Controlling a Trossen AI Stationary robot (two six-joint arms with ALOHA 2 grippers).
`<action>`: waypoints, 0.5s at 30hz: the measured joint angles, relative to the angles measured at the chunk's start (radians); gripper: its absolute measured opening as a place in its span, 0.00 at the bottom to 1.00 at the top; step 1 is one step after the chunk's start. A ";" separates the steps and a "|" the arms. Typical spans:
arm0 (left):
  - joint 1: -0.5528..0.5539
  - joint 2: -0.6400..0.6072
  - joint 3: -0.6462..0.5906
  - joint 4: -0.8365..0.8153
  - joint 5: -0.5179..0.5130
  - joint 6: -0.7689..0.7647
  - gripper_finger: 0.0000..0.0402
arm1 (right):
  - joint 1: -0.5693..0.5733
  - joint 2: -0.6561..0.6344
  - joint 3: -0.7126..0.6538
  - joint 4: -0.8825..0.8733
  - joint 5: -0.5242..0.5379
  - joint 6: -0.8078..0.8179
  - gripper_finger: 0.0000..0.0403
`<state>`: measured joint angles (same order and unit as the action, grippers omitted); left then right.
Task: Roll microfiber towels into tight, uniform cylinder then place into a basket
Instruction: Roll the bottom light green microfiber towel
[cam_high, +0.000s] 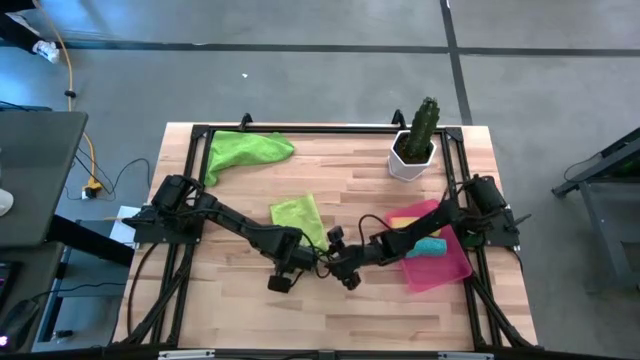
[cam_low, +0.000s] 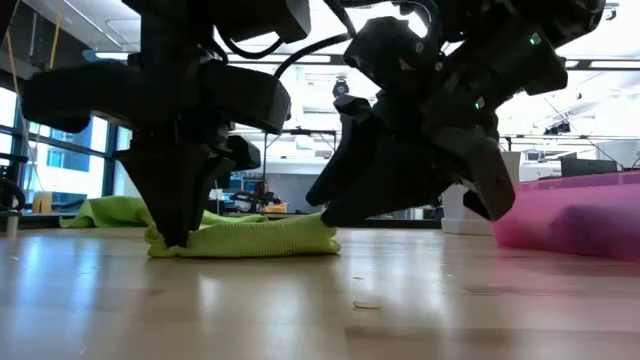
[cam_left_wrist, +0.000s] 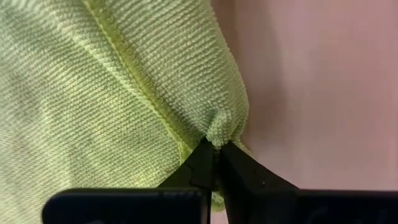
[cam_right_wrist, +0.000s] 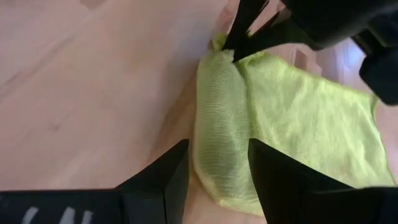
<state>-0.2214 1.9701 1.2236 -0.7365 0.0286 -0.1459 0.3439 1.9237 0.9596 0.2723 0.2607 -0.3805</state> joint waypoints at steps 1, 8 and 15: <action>0.000 0.000 0.000 0.004 0.012 0.001 0.02 | 0.002 0.009 0.000 0.012 -0.001 -0.003 0.39; 0.000 0.001 0.000 0.015 0.092 0.019 0.02 | 0.003 0.064 0.003 0.054 0.001 -0.044 0.38; 0.013 0.000 -0.001 0.017 0.130 0.027 0.02 | -0.003 0.090 0.005 0.062 -0.038 0.032 0.23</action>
<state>-0.2084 1.9701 1.2224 -0.7194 0.1584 -0.1187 0.3407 2.0136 0.9649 0.3346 0.2226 -0.3486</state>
